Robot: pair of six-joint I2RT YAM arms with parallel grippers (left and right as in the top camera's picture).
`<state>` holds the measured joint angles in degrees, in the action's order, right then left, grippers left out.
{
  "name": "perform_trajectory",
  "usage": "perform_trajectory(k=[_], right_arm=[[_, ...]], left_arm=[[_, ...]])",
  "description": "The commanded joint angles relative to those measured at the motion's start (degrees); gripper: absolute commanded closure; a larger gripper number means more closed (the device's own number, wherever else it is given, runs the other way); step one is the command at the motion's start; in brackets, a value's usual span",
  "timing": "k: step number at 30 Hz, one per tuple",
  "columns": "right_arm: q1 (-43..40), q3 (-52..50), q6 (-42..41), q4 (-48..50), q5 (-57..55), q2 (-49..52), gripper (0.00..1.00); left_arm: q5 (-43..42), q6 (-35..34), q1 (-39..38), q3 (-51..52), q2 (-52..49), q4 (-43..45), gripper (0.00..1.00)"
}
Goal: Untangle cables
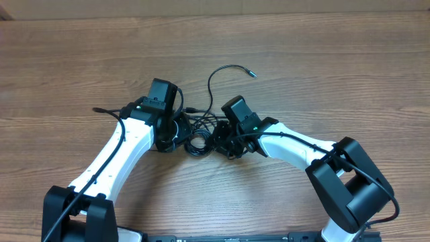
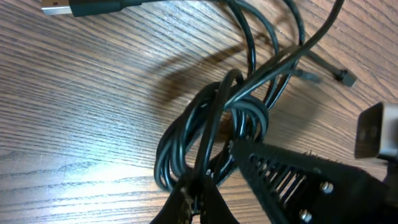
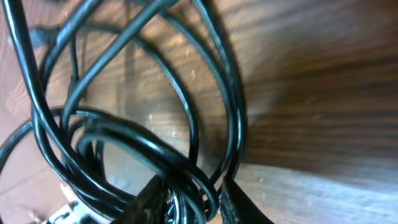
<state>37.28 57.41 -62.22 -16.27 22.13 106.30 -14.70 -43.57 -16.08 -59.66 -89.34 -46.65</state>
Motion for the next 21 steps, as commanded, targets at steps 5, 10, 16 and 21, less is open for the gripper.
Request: perform_trajectory(k=[5, 10, 16, 21], right_arm=[[0.17, 0.24, -1.09, 1.18, -4.5, 0.13, 0.78], [0.2, 0.24, -1.05, 1.14, -4.5, 0.13, 0.82], [0.28, 0.24, -1.05, 1.14, -4.5, 0.13, 0.81], [0.28, 0.09, -1.05, 0.79, -4.55, 0.13, 0.8]], left_arm=[[2.95, 0.87, -2.03, -0.83, -1.31, -3.02, 0.59], [-1.66, -0.31, -2.49, -0.81, -10.14, 0.04, 0.72], [1.14, -0.35, -2.73, -0.81, -11.63, 3.02, 0.73], [1.81, 6.95, -2.6, -2.6, -11.63, -4.35, 0.62]])
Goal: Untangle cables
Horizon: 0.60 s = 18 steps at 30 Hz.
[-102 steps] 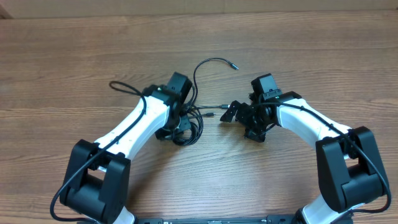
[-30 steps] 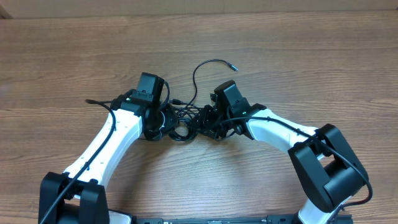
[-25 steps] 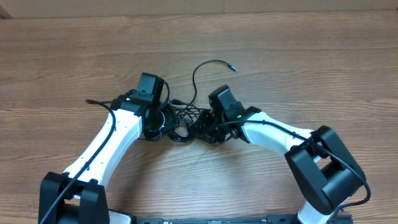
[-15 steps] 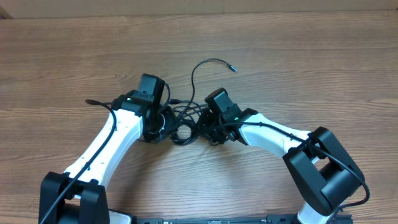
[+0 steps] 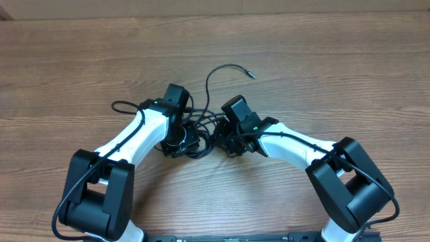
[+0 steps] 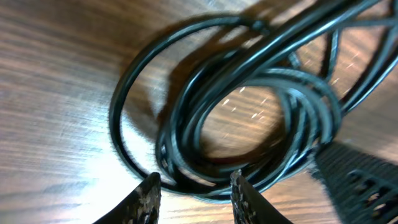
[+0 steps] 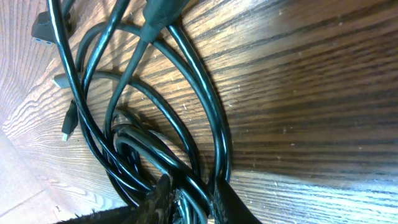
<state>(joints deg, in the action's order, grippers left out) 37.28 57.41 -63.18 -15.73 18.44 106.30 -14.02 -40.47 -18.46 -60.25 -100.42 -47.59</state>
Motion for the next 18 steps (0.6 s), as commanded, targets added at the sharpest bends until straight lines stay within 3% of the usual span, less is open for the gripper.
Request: perform_trajectory(k=[1, 6, 18], right_arm=[[0.28, 0.09, -0.09, 0.22, -0.83, 0.13, 0.8], [0.35, 0.02, -0.07, 0.2, -0.85, 0.13, 0.8], [0.33, -0.02, -0.07, 0.17, -0.85, 0.13, 0.77]], left_arm=[[1.16, 5.01, -0.2, -2.6, -0.55, -4.0, 0.61], [1.05, 8.61, -0.22, -12.52, -0.55, -15.19, 0.57], [2.64, 5.53, -2.36, -10.08, -9.22, -12.79, 0.55]])
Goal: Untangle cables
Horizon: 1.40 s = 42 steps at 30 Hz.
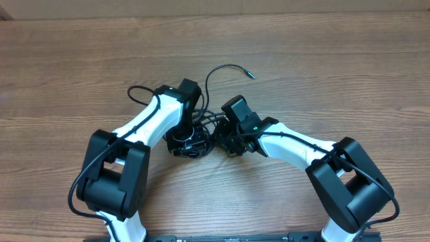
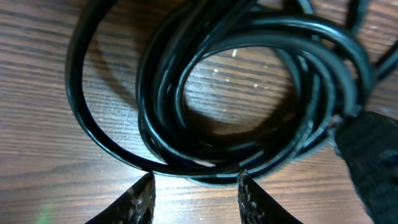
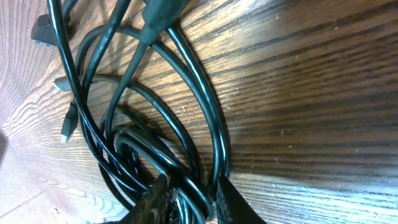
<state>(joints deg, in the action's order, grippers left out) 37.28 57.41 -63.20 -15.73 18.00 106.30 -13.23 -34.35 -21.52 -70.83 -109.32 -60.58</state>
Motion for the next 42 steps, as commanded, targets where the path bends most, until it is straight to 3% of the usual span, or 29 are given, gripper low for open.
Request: perform_trajectory(k=[1, 6, 15, 17, 19, 22, 24, 27, 29, 31, 35, 42], right_arm=[[0.33, -0.02, -0.02, 0.17, -0.42, 0.13, 0.77], [0.33, -0.02, -0.04, 0.2, -0.46, 0.13, 0.7], [0.33, -0.02, -0.04, 0.17, -0.46, 0.13, 0.69], [0.33, -0.02, -0.04, 0.17, -0.44, 0.13, 0.69], [0.35, -0.02, -0.02, 0.15, -0.46, 0.13, 0.71], [0.39, -0.09, -0.04, -0.61, -1.53, 0.13, 0.89], [0.39, -0.09, -0.04, -0.68, -1.49, 0.13, 0.94], [0.39, -0.09, -0.04, -0.66, -1.46, 0.13, 0.86], [0.39, -0.09, -0.04, -0.68, -1.46, 0.13, 0.85], [0.39, -0.09, -0.04, -0.7, -1.44, 0.13, 0.84], [1.57, -0.09, -0.04, 0.2, -1.75, 0.13, 0.73], [1.62, -0.09, -0.04, 0.2, -2.16, 0.13, 0.72]], left_arm=[[2.56, -0.59, 0.9, 0.5, -0.33, -0.09, 0.55], [7.61, -5.2, 0.83, 0.55, -0.33, 0.9, 0.54], [7.43, -9.07, 0.74, 1.55, -0.57, 6.64, 0.7], [6.71, -10.51, 0.7, 3.26, -0.57, 8.68, 0.77], [5.7, -10.49, 0.72, 3.69, -0.57, 10.08, 0.88], [5.7, -10.45, 0.96, 3.69, -0.57, 10.1, 0.96], [5.68, -10.47, 0.98, 3.69, -0.57, 10.8, 0.92], [4.44, -10.45, 0.98, 3.69, -0.57, 11.28, 0.83], [2.43, -10.47, 1.01, 3.69, -0.57, 11.76, 0.81], [1.57, -10.91, 1.05, 3.67, -0.57, 12.04, 0.72], [-2.12, -10.78, 3.26, 3.45, -0.57, 12.0, 0.76], [-10.56, -8.9, 5.03, 3.48, -0.57, 12.48, 0.77]])
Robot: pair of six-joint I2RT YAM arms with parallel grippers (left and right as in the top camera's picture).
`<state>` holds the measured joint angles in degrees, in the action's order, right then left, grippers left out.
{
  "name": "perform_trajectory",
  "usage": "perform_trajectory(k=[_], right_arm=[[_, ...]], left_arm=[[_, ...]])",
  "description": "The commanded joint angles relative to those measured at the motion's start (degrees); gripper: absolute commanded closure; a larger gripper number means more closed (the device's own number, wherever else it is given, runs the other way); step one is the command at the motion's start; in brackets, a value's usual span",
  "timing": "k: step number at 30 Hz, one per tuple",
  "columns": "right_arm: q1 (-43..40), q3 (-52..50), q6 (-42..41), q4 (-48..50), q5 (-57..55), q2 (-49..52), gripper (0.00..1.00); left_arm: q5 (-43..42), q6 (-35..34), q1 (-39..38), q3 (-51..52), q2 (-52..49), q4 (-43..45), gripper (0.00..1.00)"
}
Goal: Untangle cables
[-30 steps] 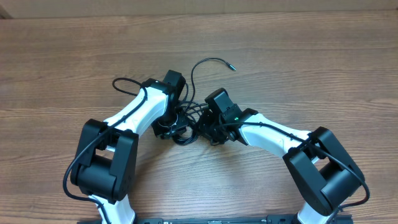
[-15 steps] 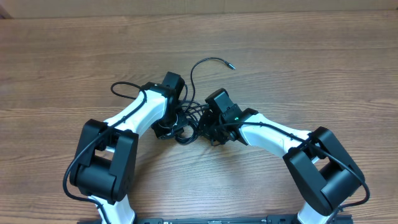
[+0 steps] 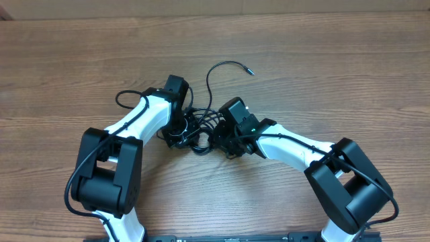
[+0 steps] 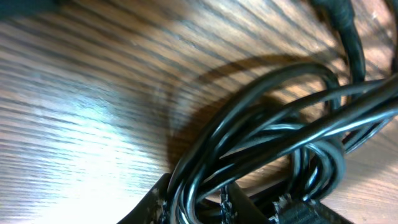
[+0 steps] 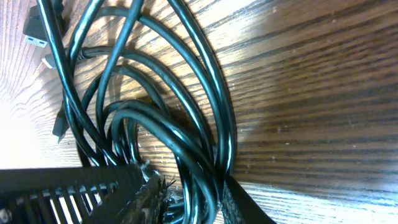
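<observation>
A tangle of black cables [image 3: 199, 130] lies mid-table, with one free end [image 3: 250, 70] arching away toward the back. My left gripper [image 3: 179, 132] is at the tangle's left side. In its wrist view the left gripper [image 4: 196, 204] is shut on several looped strands [image 4: 261, 134]. My right gripper [image 3: 219, 139] is at the tangle's right side. In its own view the right gripper [image 5: 196, 200] is shut on a bunch of strands [image 5: 205, 112]. The left gripper's latticed finger [image 5: 62, 185] shows close beside it.
USB plugs [image 5: 35, 29] lie at the far edge of the tangle. A thin cable loop [image 3: 124, 98] sticks out left of the left arm. Bare wooden table [image 3: 336, 74] surrounds the pile.
The left gripper, open over the coil 1.4 s ago, is now shut on several strands of it. Its wrist has shifted slightly left. The right gripper keeps its hold on its strands.
At first the left gripper sat narrow at the coil's near edge, while the right held strands. The left then stood open over the coil, and closer a moment later. Now both grippers grip the same tangle from opposite sides.
</observation>
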<state>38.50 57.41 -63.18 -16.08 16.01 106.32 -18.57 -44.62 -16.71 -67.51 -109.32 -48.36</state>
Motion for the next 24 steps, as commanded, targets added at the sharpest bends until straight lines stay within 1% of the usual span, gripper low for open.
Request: perform_trajectory(k=[1, 3, 4, 6, 7, 8, 9, 10, 11, 13, 17, 19, 24], right_arm=[[0.39, -0.09, -0.07, 0.55, -0.17, 0.11, 0.72], [0.39, -0.09, -0.07, 0.55, -0.17, 0.11, 0.72], [0.39, -0.09, -0.07, 0.52, -0.17, 0.11, 0.72], [0.39, -0.09, -0.04, 0.5, -0.17, 0.11, 0.72], [0.39, -0.09, -0.04, 0.52, -0.17, 0.11, 0.72], [0.39, -0.09, -0.07, 0.52, -0.37, 0.11, 0.72], [0.39, -0.09, -0.07, 0.52, -0.63, 0.11, 0.71], [0.39, -0.09, -0.07, 0.5, -0.63, 0.11, 0.68], [0.39, -0.09, -0.07, 0.5, -0.63, 0.11, 0.67], [0.39, -0.09, -0.07, 0.5, -1.01, 0.11, 0.65], [0.39, -0.09, -0.07, 0.5, -0.98, 0.11, 0.65], [0.39, -0.09, -0.07, 0.5, -0.98, 0.11, 0.64], [0.39, -0.09, -0.07, 0.09, -0.98, 0.11, 0.64]], left_arm=[[-5.29, 1.36, 0.24, 0.15, -0.57, 0.44, 0.78], [-6.12, 1.4, 0.24, 0.15, -0.57, 0.22, 0.78], [-6.62, 1.77, 0.24, 0.15, -0.57, 0.13, 0.77], [-6.93, 3.82, 0.24, 0.15, -0.57, -0.44, 0.62], [-6.58, 5.68, 0.24, 0.15, -0.57, -0.87, 0.58], [-6.62, 6.12, 0.26, 0.13, -0.57, -1.86, 0.57], [-7.26, 6.08, 0.26, -0.31, -0.57, -2.8, 0.61], [-6.8, 5.99, 0.26, -1.33, -0.55, -4.04, 0.65], [-6.4, 5.84, 0.24, -2.19, -0.55, -4.94, 0.66], [-4.83, 4.96, 0.24, -4.96, -0.55, -6.64, 0.63], [-3.02, 3.37, 0.09, -5.62, -0.63, -5.25, 0.59], [-0.57, 2.14, -0.74, -5.18, -0.96, -5.33, 0.59], [1.01, 1.75, -2.23, -4.17, -0.96, -5.84, 0.58]])
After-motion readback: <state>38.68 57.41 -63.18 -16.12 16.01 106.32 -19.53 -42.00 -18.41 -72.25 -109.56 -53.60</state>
